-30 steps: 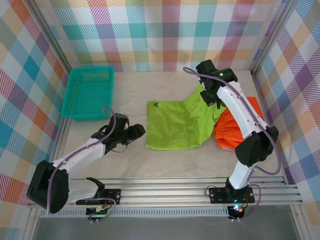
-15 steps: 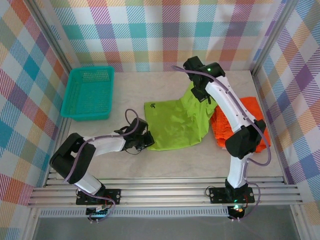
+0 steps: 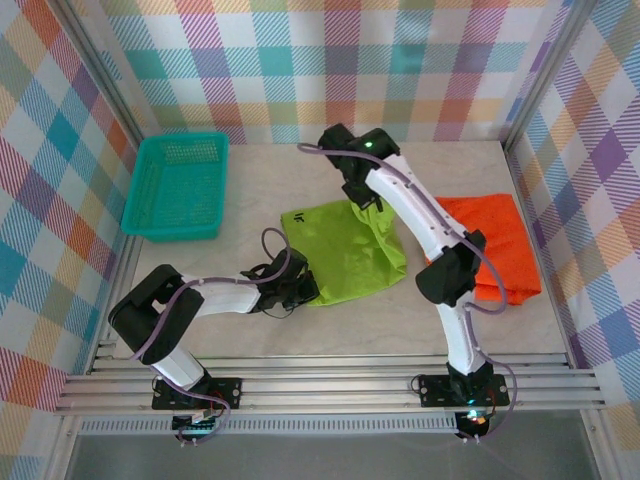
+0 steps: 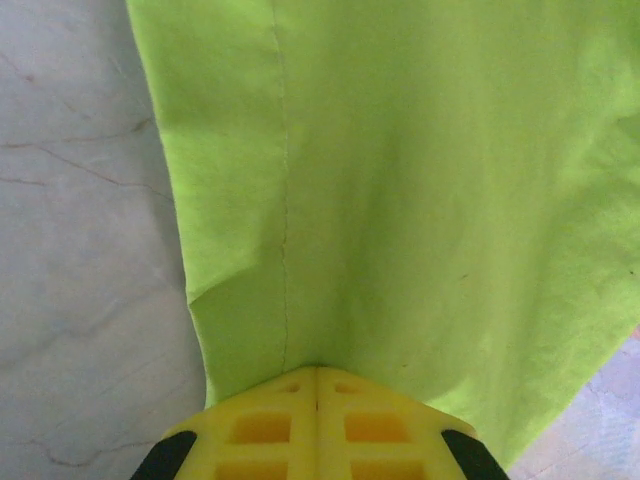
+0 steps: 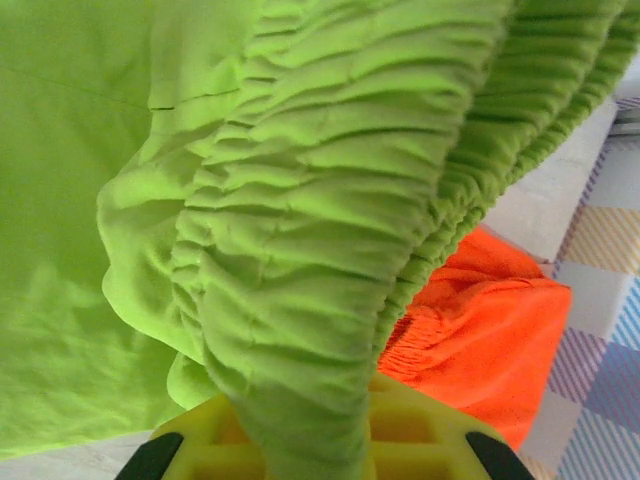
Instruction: Fold and stack the shorts
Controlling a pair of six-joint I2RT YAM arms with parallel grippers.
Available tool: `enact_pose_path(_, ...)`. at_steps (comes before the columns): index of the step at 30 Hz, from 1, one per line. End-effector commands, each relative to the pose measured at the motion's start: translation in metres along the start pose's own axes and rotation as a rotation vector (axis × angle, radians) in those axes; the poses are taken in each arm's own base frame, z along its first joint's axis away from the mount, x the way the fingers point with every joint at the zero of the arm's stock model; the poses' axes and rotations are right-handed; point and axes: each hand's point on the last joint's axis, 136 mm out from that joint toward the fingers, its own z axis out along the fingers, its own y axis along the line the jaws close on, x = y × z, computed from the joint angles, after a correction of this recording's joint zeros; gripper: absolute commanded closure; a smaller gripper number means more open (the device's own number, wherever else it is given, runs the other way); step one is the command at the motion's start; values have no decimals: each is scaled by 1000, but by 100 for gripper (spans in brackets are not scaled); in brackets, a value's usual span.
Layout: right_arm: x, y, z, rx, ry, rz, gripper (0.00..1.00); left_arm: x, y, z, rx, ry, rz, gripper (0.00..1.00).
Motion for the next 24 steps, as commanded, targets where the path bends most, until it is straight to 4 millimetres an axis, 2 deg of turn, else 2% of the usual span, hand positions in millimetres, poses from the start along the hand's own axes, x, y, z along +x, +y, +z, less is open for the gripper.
enact_pose_path(1,3,19,-4,-27,32,41,100,15,25,9,-96,35,-5,96)
enact_pose_path(7,-1,67,9,-114,67,50,100,17,20,12,-92,41,1,95)
enact_pose_path(14,-1,102,28,-203,124,80,97,16,16,10,-82,35,1,90)
enact_pose_path(19,-4,120,33,-265,137,93,93,12,7,0,-49,13,-5,76)
enact_pose_path(24,-5,126,36,-283,139,90,89,4,0,-29,-23,-46,-9,51)
